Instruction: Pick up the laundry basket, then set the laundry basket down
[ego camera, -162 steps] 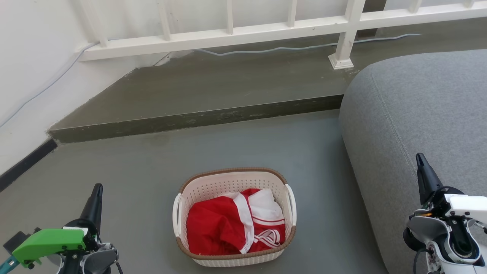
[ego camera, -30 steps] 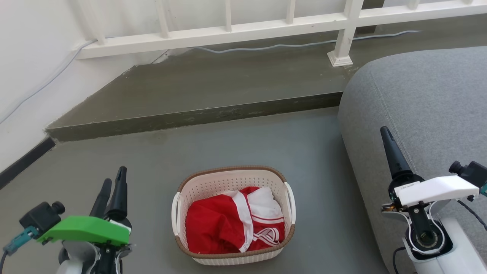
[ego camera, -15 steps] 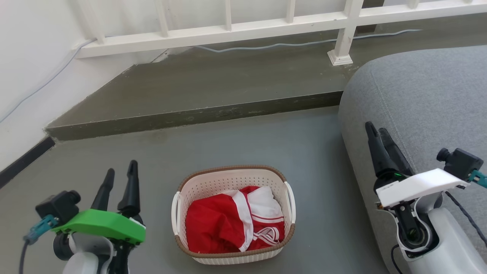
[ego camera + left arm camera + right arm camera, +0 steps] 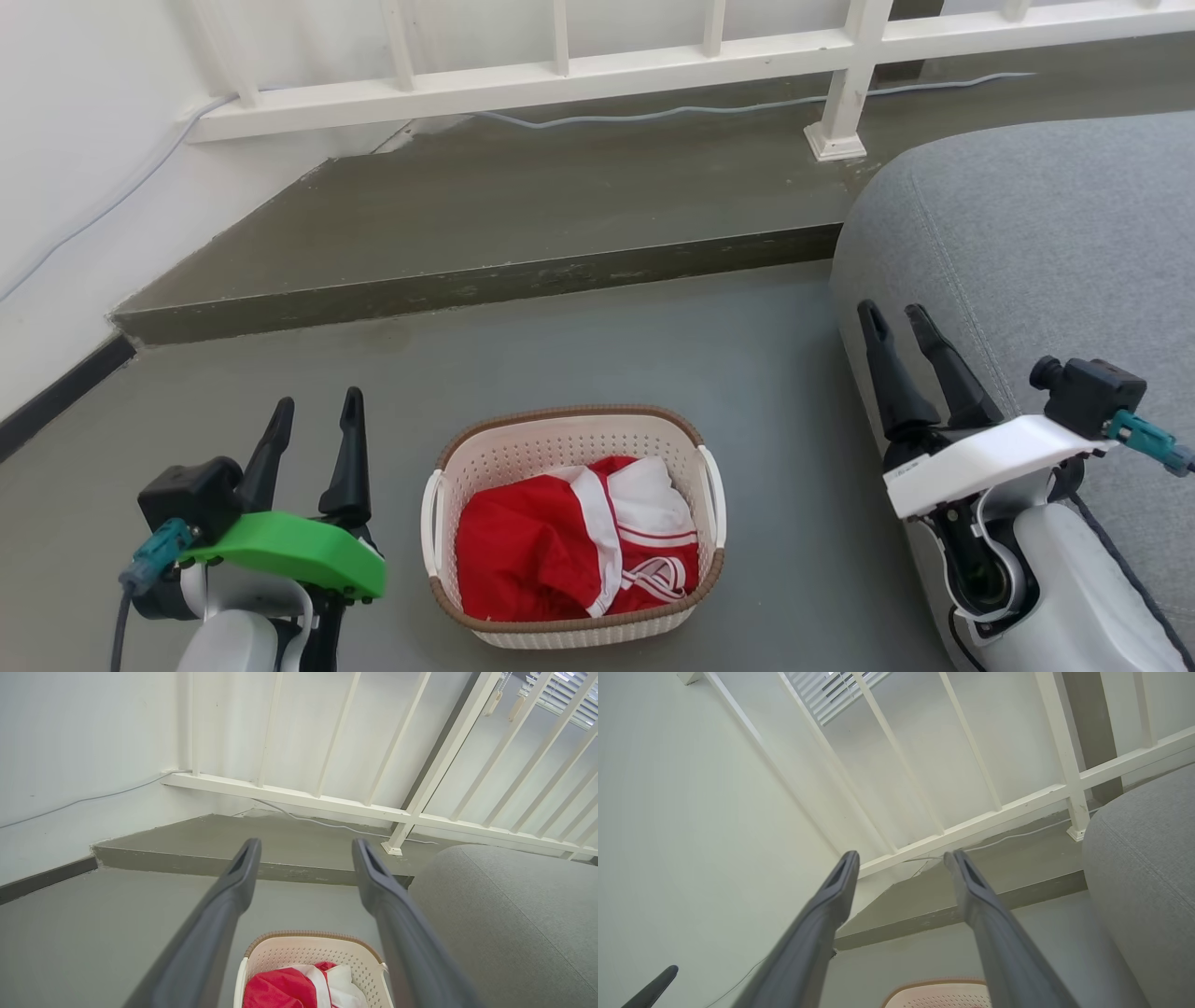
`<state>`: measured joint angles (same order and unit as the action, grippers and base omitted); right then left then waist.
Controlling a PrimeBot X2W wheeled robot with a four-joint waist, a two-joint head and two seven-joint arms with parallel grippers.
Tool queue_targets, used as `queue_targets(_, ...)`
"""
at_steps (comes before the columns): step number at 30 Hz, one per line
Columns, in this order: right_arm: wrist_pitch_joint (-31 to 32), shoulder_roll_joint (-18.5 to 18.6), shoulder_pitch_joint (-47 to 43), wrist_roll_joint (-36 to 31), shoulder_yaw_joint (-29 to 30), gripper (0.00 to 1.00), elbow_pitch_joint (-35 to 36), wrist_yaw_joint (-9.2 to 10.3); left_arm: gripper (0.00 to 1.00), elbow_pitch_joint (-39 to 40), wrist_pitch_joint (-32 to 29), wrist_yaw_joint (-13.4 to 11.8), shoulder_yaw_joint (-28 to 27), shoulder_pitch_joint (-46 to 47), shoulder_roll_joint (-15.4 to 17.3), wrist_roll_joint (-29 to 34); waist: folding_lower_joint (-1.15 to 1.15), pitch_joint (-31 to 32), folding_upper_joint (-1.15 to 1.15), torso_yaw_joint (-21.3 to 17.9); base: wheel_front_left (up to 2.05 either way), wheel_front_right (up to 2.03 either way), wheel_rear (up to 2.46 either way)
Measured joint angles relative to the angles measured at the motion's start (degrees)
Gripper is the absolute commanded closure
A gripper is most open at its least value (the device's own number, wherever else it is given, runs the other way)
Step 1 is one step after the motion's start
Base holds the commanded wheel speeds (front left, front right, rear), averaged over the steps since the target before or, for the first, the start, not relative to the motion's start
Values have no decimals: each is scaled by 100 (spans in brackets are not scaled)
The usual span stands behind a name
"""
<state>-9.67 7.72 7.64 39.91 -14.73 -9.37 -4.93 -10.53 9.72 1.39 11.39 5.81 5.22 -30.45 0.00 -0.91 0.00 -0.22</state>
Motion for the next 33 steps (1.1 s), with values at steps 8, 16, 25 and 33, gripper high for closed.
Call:
queue_targets(8,-169,0,13,-630,-127,0,-20,56,0,51,164,-145,8,2,-59,468,0,-10,0,15,0,0,0)
queue_targets(16,-303,0,35,-1260,-253,0,-36,100,0,101,302,-149,97,7,-71,1010,0,-31,0,26,0,0,0)
queue_targets(25,-456,-45,144,-1885,-347,0,-35,145,0,126,455,-191,151,15,-90,1528,0,-65,0,26,0,0,0)
queue_targets(33,-476,-75,144,-1940,-280,0,-49,144,0,126,456,-189,91,17,-118,1528,0,-91,0,16,0,0,0)
